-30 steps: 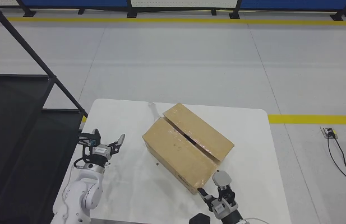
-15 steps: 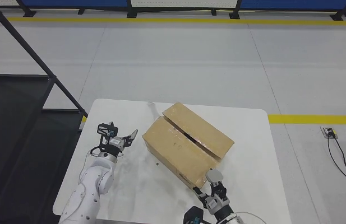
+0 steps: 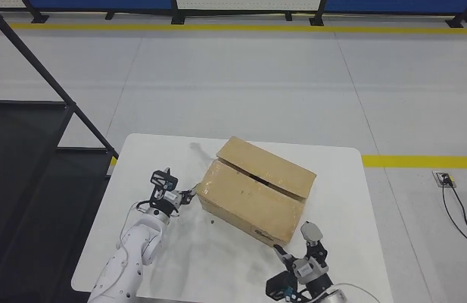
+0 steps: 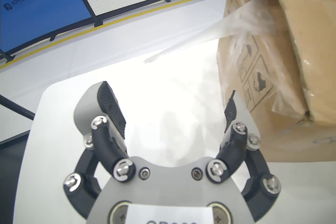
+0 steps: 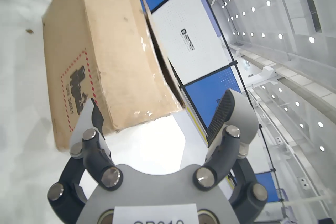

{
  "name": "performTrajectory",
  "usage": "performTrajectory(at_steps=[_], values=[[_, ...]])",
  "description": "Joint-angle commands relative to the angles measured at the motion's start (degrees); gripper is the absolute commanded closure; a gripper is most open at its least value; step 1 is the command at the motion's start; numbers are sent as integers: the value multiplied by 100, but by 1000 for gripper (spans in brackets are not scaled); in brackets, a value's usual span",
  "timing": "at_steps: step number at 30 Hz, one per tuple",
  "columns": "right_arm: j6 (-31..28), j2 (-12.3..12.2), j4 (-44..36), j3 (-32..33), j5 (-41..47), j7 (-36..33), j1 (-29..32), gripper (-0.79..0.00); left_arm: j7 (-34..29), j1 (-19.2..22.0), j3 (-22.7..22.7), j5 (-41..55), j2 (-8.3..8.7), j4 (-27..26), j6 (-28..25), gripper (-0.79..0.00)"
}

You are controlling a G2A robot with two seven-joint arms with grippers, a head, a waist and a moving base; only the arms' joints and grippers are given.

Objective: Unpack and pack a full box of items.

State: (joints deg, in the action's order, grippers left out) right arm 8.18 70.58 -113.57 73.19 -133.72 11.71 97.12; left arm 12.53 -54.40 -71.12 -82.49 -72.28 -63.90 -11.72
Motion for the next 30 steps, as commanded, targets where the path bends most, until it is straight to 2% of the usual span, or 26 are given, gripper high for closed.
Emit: performTrajectory(at_steps=[1,5,11,30], values=[[-63,-38,-36,231,321,613,141,-785,45,-28,34,-59,3,-28,-96,-785],[-161,-72,-65,452,620,1019,238,-785,136,-110,24,-87,17,-97,-230,-785],[-286,-88,-93,548,844,1222,197,-785,274,-346,-46,-129,56,-342,-403,-785],[-614,-104,-19,700,1439,1377,-79,-785,470,-1517,-179,-592,200,-1418,-666,-785]])
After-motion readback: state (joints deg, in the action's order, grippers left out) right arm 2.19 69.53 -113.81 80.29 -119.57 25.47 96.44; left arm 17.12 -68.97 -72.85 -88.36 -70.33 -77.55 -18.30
